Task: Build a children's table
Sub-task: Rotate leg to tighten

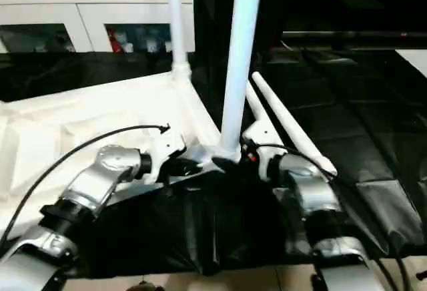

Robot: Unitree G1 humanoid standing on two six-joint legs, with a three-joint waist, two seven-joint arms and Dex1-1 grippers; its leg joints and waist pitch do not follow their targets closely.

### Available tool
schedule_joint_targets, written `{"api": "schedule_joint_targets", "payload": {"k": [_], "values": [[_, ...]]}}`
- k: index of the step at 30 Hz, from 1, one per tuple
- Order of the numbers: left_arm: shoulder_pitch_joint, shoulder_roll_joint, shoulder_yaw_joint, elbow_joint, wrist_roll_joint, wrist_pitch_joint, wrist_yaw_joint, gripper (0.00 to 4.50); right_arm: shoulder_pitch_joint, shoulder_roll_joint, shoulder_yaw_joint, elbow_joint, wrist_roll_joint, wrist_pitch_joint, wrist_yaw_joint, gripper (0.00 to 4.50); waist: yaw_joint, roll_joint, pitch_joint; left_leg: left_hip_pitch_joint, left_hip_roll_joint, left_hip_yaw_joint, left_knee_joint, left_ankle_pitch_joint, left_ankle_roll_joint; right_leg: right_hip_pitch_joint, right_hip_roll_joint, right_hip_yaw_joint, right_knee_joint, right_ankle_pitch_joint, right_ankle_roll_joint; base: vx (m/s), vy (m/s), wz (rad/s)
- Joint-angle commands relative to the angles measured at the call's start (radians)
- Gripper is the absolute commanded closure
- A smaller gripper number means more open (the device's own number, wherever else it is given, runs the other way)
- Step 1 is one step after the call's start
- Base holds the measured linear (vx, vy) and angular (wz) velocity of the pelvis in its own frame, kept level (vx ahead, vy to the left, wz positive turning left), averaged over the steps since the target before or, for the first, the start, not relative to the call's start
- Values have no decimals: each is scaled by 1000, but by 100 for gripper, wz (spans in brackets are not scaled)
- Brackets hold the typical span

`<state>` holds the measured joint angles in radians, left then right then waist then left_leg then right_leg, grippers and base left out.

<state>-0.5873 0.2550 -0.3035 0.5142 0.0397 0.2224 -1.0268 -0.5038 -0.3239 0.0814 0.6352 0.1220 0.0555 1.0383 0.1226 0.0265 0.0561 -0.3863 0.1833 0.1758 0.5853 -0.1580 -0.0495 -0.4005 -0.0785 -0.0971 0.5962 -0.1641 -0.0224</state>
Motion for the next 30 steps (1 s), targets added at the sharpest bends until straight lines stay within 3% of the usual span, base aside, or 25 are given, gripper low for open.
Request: {"api": "schedule_joint_targets", "payload": {"k": [1,6,11,15,21,24,25,26,28,30], "values": [[-10,0,-17,-43,-21,-29,-40,450,7,9,48,-58,25,5,79,73,3,-7,-72,19,55,-17,-65,-258,68,51,-82,52,-78,-294,-188,0,0,0],[2,45,-39,-67,-36,-15,-139,450,27,-8,71,-104,31,24,131,127,9,-4,-70,23,57,-18,-69,-279,53,47,-84,54,-80,-327,-184,0,0,0],[8,60,-46,-76,-39,-11,-171,450,40,-11,85,-134,31,38,154,161,18,-3,-73,25,60,-17,-68,-272,47,45,-84,56,-76,-293,-191,0,0,0],[6,58,-42,-69,-36,-19,-158,450,49,-12,97,-151,25,50,165,177,19,-4,-73,23,58,-18,-67,-262,47,47,-84,56,-74,-280,-193,0,0,0],[-16,12,-6,-29,-17,-18,-34,450,61,16,100,-146,15,72,112,180,21,-6,-71,26,57,-18,-67,-275,40,45,-86,55,-81,-331,-179,0,0,0],[-41,-29,24,7,3,-4,85,450,38,78,76,-70,-31,43,-65,181,15,-8,-68,25,54,-19,-70,-285,29,43,-86,54,-85,-365,-167,0,0,0],[-50,-42,33,17,7,7,122,450,25,99,65,-35,-50,32,-139,181,9,-7,-69,28,52,-21,-70,-293,12,40,-88,54,-88,-390,-162,0,0,0],[-62,-64,49,27,12,26,180,450,-3,133,45,23,-71,33,-252,181,4,-9,-68,24,51,-22,-72,-295,7,46,-90,52,-88,-405,-155,0,0,0],[-67,-74,56,31,13,35,205,450,-16,148,34,48,-74,40,-298,181,-2,-9,-69,26,50,-24,-72,-305,3,45,-89,51,-91,-419,-149,0,0,0],[-86,-113,83,40,19,78,304,450,-58,206,-14,124,-60,57,-439,181,-14,-7,-67,26,49,-23,-71,-315,7,42,-86,51,-94,-422,-147,0,0,0]]}}
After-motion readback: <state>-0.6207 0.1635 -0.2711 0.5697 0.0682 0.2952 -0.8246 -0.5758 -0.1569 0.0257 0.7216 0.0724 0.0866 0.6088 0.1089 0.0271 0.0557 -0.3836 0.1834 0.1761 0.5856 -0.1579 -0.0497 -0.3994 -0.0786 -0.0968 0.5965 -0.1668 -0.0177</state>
